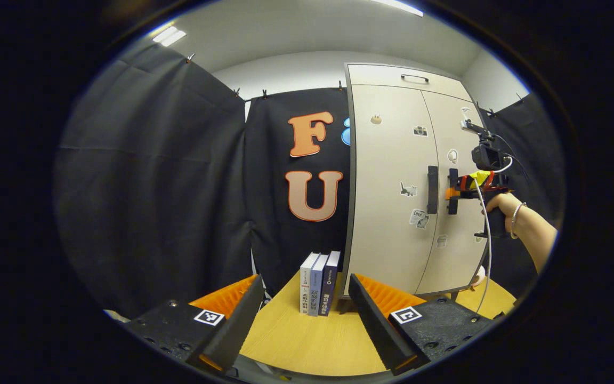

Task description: Open the right door of the double-door shoe cabinet with the right hand, and open the left door with the left hand.

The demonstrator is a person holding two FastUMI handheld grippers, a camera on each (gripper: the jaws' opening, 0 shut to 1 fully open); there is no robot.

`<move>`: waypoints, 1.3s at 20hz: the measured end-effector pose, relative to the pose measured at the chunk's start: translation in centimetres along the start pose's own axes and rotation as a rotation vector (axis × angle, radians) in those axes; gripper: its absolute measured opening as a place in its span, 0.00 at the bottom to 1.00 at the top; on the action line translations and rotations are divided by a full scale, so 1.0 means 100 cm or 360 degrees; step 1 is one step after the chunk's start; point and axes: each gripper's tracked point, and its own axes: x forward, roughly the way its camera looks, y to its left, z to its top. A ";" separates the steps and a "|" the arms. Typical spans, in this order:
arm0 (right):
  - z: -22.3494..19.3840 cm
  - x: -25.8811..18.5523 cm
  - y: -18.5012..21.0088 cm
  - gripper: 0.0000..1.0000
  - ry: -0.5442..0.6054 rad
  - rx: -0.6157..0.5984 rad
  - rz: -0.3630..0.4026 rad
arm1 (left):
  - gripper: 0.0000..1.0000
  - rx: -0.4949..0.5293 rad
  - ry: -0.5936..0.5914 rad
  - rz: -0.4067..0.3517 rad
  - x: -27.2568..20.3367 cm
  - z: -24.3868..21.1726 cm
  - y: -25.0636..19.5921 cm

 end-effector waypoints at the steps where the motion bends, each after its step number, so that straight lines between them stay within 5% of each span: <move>1: 0.000 -0.002 0.000 0.49 0.0007 -0.0006 0.0023 | 0.98 0.0000 0.0002 0.0006 -0.002 0.000 0.001; 4: -0.003 -0.007 0.000 0.34 0.0039 -0.0029 0.0073 | 0.98 0.0025 -0.0006 0.0030 -0.010 0.003 0.003; 5: -0.004 -0.009 -0.001 0.41 0.0054 -0.0032 0.0068 | 0.98 0.0032 -0.0005 0.0041 -0.013 0.004 0.005; 6: -0.005 -0.013 -0.001 0.29 0.0063 -0.0026 0.0074 | 0.98 0.0036 -0.0003 0.0052 -0.016 0.004 0.007; 8: -0.006 -0.024 -0.001 0.35 0.0077 0.0001 0.0098 | 0.98 0.0030 -0.0003 0.0061 -0.025 0.004 0.007; 13: -0.005 -0.044 -0.010 0.28 0.0068 -0.0037 0.0116 | 0.98 0.0016 -0.0005 0.0054 -0.045 0.004 0.004; 14: -0.005 -0.047 -0.010 0.17 0.0074 0.0030 0.0139 | 0.99 0.0014 -0.0008 0.0050 -0.049 0.005 0.002; 26: 0.000 -0.086 -0.042 0.16 0.0034 -0.0012 0.0035 | 0.98 -0.0001 -0.0048 0.0053 -0.074 0.018 -0.007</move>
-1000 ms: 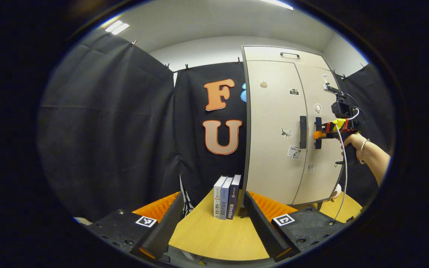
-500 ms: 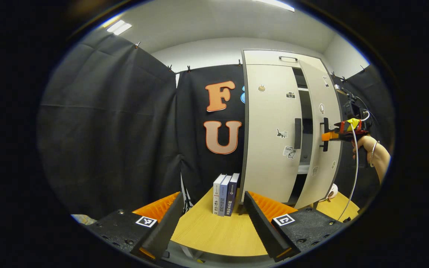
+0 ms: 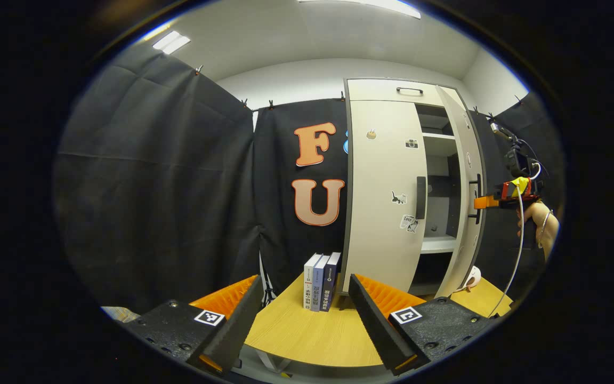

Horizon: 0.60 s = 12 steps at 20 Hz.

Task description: Open the right door of the double-door shoe cabinet with the right hand, and open the left door with the left hand.

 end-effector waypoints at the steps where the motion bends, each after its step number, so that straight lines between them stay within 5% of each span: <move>1: 0.002 -0.004 -0.004 0.16 -0.0015 -0.0022 -0.0013 | 0.98 -0.0002 0.0002 0.0003 -0.001 -0.001 -0.001; 12: 0.002 -0.030 -0.037 0.14 -0.0028 -0.0031 -0.0070 | 0.98 0.0016 -0.0034 -0.0074 -0.001 0.018 -0.037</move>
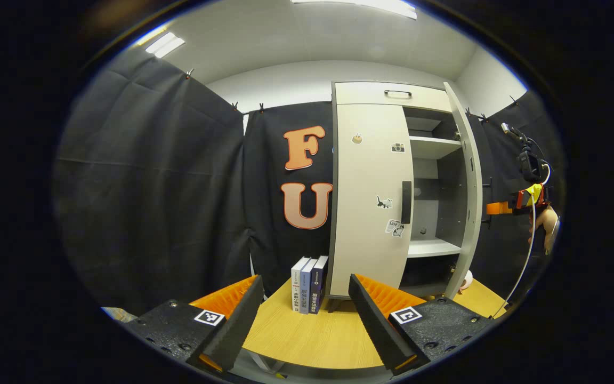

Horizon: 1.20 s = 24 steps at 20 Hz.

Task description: Open the right door of the double-door shoe cabinet with the right hand, and open the left door with the left hand.

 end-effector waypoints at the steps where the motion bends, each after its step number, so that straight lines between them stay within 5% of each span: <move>1: -0.001 -0.003 -0.003 0.14 0.0002 0.0015 -0.0012 | 0.98 0.0003 -0.0002 -0.0005 0.003 0.001 -0.004; 13: -0.001 -0.019 -0.042 0.08 0.0009 0.0049 0.0000 | 0.98 0.0006 0.0041 -0.0107 0.044 0.014 -0.082; 20: -0.001 -0.019 -0.083 0.08 0.0003 0.0072 -0.0096 | 0.99 0.0042 0.0011 -0.0164 0.073 0.026 -0.128; 24: -0.002 -0.022 -0.078 0.08 0.0011 0.0154 -0.0009 | 0.98 0.0030 0.0008 -0.0199 0.085 0.031 -0.154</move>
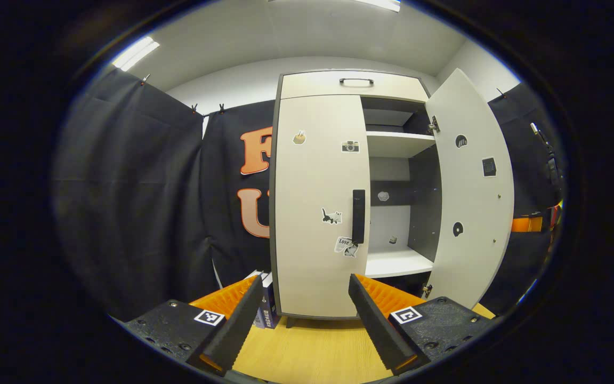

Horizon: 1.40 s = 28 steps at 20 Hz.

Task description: Open the right door of the double-door shoe cabinet with the right hand, and open the left door with the left hand.

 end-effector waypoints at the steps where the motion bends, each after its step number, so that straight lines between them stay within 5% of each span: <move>1: 0.001 -0.001 -0.001 0.08 -0.0007 0.0010 0.0017 | 0.98 0.0007 -0.0007 -0.0004 0.004 0.003 -0.006; 11: 0.018 -0.035 -0.040 0.10 -0.0127 -0.0087 -0.0005 | 0.98 0.0015 -0.0037 -0.0082 0.061 0.029 -0.070; 13: 0.022 -0.043 -0.047 0.60 -0.0158 -0.0119 -0.0002 | 0.99 0.0009 -0.0050 -0.0098 0.073 0.036 -0.081; 16: 0.028 -0.054 -0.061 0.82 -0.0200 -0.0146 -0.0012 | 0.98 0.0007 -0.0041 -0.0116 0.095 0.040 -0.098; 17: 0.029 -0.058 -0.065 0.98 -0.0202 -0.0142 -0.0009 | 0.98 0.0020 -0.0036 -0.0118 0.101 0.042 -0.102; 28: 0.022 -0.075 -0.095 0.98 -0.0182 -0.0060 -0.0126 | 0.98 0.0076 -0.0013 -0.0106 0.194 0.034 -0.112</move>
